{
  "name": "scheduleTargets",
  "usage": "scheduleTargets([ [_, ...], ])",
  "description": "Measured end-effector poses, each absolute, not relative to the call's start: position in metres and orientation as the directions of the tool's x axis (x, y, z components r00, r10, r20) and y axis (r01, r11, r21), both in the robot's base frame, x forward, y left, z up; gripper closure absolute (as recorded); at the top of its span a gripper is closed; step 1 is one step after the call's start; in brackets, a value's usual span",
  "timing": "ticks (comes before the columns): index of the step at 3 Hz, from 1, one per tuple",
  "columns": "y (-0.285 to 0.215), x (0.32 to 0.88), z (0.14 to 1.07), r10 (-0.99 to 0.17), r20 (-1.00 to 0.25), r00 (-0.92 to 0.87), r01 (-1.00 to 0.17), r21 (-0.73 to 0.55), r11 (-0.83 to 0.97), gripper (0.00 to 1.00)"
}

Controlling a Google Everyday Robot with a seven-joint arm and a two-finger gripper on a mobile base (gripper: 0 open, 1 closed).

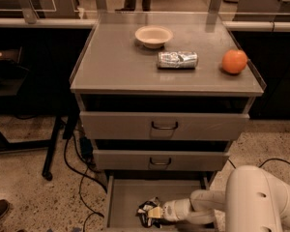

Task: Place blue chip bag into bottom drawer

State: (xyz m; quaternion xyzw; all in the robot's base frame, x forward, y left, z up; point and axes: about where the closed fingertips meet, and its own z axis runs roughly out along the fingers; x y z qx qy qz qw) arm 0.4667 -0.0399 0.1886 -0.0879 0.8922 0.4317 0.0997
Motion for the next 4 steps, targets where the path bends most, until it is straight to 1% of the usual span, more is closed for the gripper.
scheduleTargets([
  [1,-0.0398,0.4667,0.1886,-0.071,-0.254,-0.965,-0.243,0.753,0.612,0.81],
  [2,-0.0398,0.4667,0.1886,-0.071,-0.254,-0.965,-0.243,0.753,0.612,0.58],
  [4,-0.0397,0.4666,0.1886,-0.071,-0.254,-0.965,-0.243,0.753,0.612,0.11],
])
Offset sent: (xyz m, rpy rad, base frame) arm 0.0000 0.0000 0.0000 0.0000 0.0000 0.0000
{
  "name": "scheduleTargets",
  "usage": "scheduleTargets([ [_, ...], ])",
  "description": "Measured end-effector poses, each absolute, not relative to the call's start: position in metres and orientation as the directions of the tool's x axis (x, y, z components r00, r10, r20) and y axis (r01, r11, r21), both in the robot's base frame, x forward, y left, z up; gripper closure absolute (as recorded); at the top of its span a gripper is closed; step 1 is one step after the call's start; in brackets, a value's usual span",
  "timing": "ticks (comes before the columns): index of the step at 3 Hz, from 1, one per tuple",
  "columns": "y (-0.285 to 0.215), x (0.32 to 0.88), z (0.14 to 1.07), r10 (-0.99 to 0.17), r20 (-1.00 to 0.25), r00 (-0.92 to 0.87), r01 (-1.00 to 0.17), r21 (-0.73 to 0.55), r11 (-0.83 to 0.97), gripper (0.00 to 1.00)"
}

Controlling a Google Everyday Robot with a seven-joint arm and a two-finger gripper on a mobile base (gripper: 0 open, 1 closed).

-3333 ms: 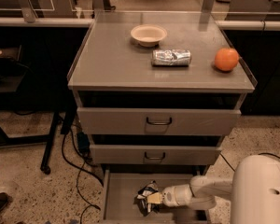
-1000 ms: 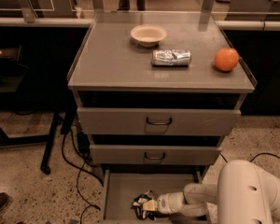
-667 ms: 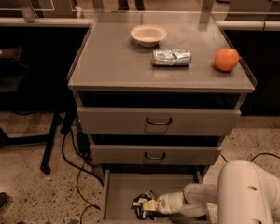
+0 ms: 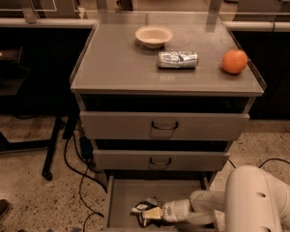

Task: Place blue chip bag into bottom drawer

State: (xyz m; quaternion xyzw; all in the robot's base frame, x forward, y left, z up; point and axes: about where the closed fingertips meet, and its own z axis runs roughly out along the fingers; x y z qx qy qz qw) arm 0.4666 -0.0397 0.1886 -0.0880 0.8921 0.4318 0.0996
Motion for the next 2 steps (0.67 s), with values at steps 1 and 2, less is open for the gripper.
scheduleTargets([
  [1,-0.0396,0.4666,0.1886,-0.071,-0.254,-0.965,-0.243,0.753,0.612,0.0],
  [2,-0.0396,0.4666,0.1886,-0.071,-0.254,-0.965,-0.243,0.753,0.612,0.0],
])
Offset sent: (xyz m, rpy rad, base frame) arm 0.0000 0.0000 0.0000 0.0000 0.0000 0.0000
